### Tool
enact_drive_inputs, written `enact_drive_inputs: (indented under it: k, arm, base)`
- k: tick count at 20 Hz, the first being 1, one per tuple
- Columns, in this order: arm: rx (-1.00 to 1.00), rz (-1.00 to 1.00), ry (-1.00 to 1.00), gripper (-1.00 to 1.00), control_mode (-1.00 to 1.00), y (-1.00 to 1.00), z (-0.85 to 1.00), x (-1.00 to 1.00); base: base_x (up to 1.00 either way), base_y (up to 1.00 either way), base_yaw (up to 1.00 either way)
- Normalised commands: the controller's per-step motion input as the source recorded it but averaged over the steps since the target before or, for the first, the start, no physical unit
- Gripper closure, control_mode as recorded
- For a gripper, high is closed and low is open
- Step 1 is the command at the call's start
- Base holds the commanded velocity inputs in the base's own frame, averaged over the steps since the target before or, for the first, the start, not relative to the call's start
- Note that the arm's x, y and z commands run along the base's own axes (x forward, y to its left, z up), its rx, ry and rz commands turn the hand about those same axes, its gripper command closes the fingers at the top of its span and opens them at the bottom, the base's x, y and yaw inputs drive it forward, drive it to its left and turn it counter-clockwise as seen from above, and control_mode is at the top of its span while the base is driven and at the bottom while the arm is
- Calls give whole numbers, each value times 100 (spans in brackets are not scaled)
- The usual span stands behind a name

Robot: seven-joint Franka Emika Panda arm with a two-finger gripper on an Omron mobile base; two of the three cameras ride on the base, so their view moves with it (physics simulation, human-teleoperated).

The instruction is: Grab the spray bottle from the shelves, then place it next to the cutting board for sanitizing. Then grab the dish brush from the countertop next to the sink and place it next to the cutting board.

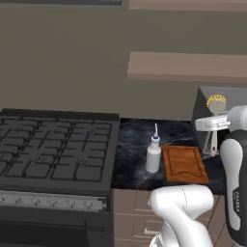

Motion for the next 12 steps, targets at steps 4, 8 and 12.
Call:
enact_drive_inputs:
  k: [4, 8, 12]
  arm:
    - [0, 0, 0, 100, 100, 0, 0, 0]
    - [0, 0, 0, 100, 100, 0, 0, 0]
    - [0, 0, 0, 100, 100, 0, 0, 0]
  base:
    - [-30, -20, -11]
    - [-8, 1, -32]
    - [8, 0, -31]
